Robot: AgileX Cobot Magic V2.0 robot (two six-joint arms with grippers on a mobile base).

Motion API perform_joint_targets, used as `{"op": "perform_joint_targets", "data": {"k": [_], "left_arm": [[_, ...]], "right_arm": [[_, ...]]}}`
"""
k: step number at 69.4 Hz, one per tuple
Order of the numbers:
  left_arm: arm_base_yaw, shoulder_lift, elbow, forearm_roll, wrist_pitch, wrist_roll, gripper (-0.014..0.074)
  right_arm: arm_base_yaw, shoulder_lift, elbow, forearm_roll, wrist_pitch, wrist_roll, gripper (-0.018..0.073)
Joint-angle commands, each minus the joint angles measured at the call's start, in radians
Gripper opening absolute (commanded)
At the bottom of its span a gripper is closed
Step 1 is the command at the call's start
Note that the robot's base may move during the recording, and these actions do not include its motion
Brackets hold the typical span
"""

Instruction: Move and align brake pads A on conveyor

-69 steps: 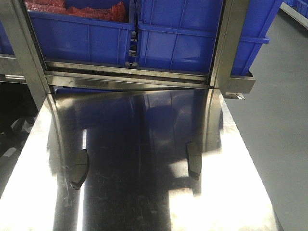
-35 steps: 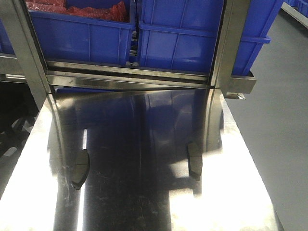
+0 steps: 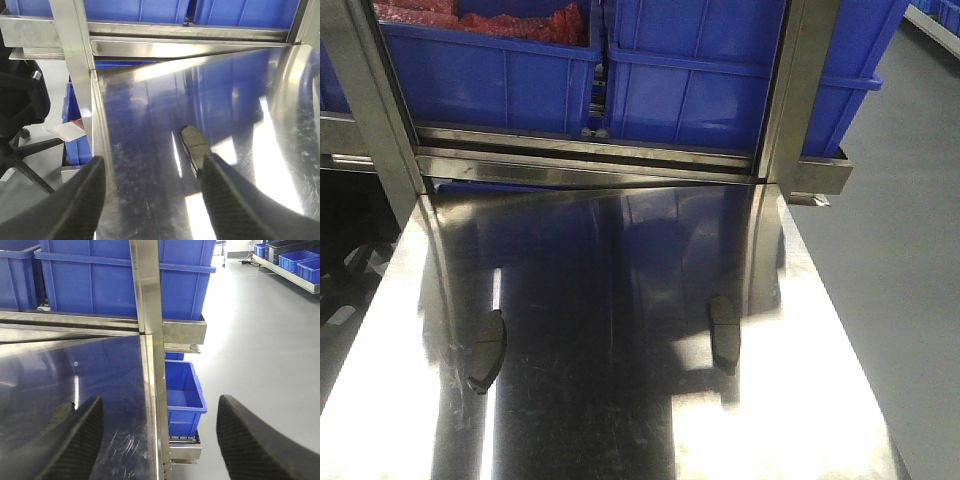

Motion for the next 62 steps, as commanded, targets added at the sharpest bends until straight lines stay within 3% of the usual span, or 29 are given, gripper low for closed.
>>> {"op": "perform_joint_targets", "data": {"k": [1,32,41,53,62], "left_arm": [[-0.001,0.013,-0.027,-0.012,-0.076,-0.004,0.0396],[-0.001,0.013,-0.027,-0.026,-0.083,-0.012,0.0396],[-0.001,0.013,-0.027,-0.077,-0.118,-0.012,0.0396],[-0.001,0.063,-0.066,-0.223,-0.242,-0.008,0.0396],[-0.001,0.212,-0.155,-0.226,-0.210,0.008,0.0396]], "right_arm": [[-0.002,0.009,-0.028,-0.006,-0.077,-0.006,0.0473],[-0.002,0.009,-0.028,-0.006,-0.077,-0.006,0.0473],[-0.002,0.009,-0.028,-0.006,-0.077,-0.006,0.0473],[-0.002,0.009,-0.028,-0.006,-0.077,-0.006,0.0473],[-0.002,0.009,-0.028,-0.006,-0.077,-0.006,0.0473]]}}
